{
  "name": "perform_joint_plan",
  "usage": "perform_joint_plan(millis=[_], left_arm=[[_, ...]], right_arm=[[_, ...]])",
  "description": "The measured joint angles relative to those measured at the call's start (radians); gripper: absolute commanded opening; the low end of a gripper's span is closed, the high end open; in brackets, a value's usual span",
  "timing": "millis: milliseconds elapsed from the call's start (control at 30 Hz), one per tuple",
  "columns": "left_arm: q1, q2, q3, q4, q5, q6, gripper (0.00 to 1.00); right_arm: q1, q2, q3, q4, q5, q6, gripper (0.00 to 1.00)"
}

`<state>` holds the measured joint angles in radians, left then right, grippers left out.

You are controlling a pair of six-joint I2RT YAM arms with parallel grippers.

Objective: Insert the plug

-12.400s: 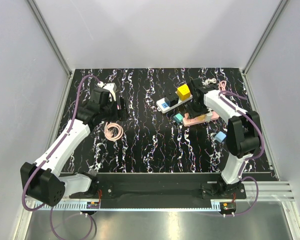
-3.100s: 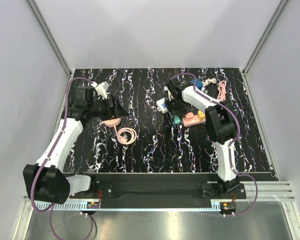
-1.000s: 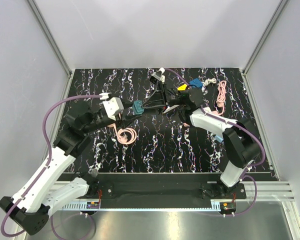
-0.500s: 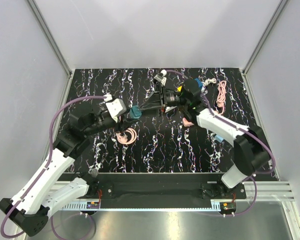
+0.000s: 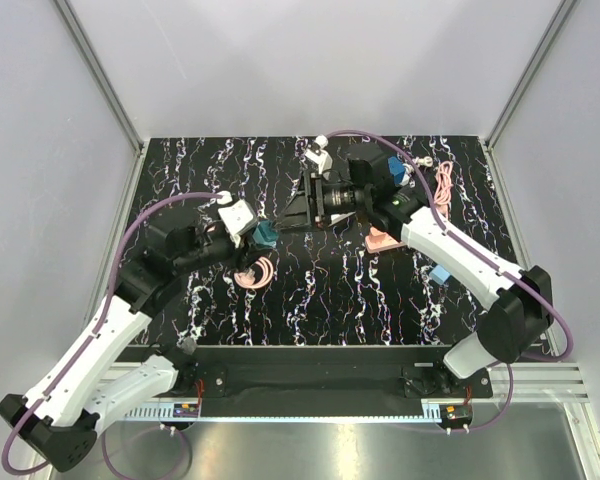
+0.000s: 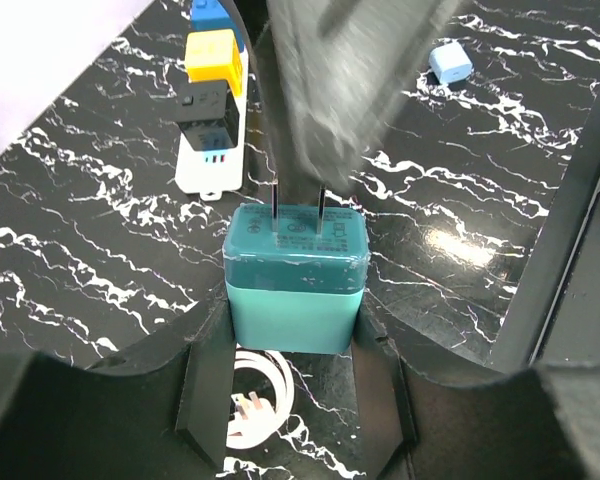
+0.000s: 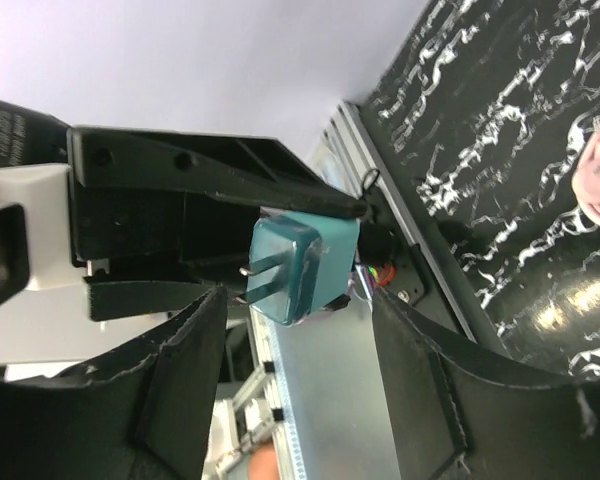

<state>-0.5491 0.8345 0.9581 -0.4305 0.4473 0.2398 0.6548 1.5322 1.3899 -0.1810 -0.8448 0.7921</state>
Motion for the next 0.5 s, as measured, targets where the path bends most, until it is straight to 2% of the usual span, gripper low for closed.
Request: perform_joint_plan(millis=[400, 467, 500], left_arm=[[0.0, 0.029, 0.0, -0.04, -0.007, 0.0, 0.0], [0.0, 0.034, 0.0, -0.054, -0.011, 0.0, 0.01], [0.0, 0.039, 0.0, -0.056, -0.014, 0.0, 0.02]], right_arm=[[0.068, 0.053, 0.078, -0.184, 0.1, -0.137, 0.62], [0.069, 0.064, 0.083, -0.194, 0.1, -0.142, 0.57], [0.069, 0.072, 0.09, -0.201, 0.099, -0.144, 0.46]])
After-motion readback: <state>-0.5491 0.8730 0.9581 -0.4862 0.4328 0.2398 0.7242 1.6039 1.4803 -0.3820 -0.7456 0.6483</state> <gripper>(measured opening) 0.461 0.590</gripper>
